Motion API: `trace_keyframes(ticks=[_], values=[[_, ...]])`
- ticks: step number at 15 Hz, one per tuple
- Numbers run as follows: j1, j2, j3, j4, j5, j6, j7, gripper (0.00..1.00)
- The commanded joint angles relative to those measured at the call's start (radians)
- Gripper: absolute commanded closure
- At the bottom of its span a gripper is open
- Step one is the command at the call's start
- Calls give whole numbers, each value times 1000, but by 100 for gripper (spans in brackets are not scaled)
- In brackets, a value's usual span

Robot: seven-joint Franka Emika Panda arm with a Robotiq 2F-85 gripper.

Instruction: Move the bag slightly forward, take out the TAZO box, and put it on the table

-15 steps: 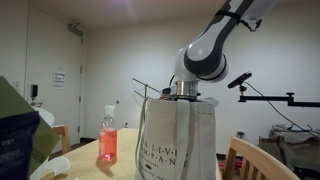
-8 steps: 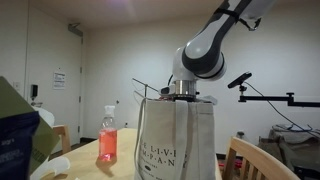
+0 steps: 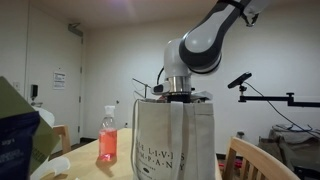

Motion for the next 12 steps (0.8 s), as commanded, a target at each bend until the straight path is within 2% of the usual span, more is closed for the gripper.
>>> trace_keyframes(ticks=[1, 8, 12], values=[[65, -8, -27, 51, -117, -96, 98, 0], [105, -24, -36, 98, -262, -214, 216, 0], [111, -14, -35, 121, -316, -229, 232, 0]])
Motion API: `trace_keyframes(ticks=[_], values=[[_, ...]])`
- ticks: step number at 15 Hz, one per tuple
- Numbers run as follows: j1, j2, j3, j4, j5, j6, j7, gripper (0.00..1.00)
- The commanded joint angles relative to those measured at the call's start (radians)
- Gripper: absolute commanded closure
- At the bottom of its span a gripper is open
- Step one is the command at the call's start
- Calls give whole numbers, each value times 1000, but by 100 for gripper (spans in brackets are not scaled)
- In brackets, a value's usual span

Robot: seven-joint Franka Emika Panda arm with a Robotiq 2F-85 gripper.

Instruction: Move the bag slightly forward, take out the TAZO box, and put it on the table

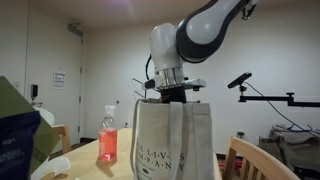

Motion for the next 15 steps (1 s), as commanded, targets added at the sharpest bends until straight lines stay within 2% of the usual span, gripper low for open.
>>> trace_keyframes(ticks=[1, 9, 15], values=[[22, -8, -14, 24, -61, -29, 33, 0], [50, 5, -16, 42, -189, 0, 40, 0], [38, -8, -14, 24, -183, 8, 29, 0]])
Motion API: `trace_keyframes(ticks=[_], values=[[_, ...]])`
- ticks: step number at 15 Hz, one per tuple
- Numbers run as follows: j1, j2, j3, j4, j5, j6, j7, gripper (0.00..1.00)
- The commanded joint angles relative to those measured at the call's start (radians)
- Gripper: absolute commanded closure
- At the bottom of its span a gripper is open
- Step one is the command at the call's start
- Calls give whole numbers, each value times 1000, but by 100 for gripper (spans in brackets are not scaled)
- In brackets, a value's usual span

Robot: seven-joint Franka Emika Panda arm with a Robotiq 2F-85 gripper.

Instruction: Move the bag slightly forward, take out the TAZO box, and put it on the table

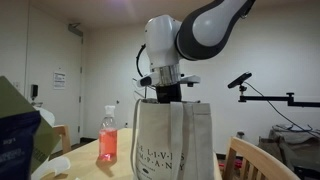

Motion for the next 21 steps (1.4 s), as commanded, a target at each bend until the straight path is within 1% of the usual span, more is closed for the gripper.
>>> trace_keyframes(ticks=[1, 6, 9, 12, 17, 21], values=[[-3, -17, -15, -10, 1, 23, 18, 0], [-32, -21, -29, -12, 50, 95, 16, 0], [-44, -11, -34, -6, 68, 111, 12, 0], [-49, -4, -37, -5, 74, 108, 11, 0], [-38, 6, -36, 4, 68, 95, 13, 0], [-36, 13, -33, -9, 70, 92, 9, 0]])
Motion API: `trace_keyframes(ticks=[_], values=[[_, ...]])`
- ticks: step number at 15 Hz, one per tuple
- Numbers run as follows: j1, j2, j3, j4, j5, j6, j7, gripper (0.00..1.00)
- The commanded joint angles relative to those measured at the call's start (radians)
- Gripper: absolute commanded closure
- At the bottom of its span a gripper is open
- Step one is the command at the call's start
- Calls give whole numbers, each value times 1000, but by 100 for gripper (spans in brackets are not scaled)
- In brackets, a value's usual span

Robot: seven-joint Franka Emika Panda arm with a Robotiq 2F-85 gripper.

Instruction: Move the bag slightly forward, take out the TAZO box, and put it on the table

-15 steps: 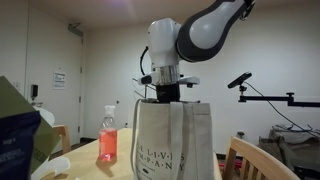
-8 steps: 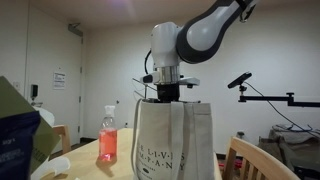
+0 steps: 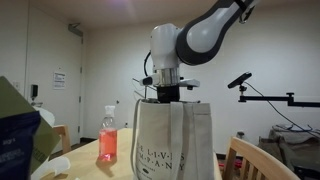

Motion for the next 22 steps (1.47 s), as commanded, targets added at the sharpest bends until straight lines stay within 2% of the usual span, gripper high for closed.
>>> trace_keyframes(ticks=[1, 13, 22], values=[[4, 3, 0, -14, 8, 2, 9, 0], [16, -5, 5, -46, 1, -10, 16, 0], [59, -37, 24, -84, -16, -6, 37, 0]])
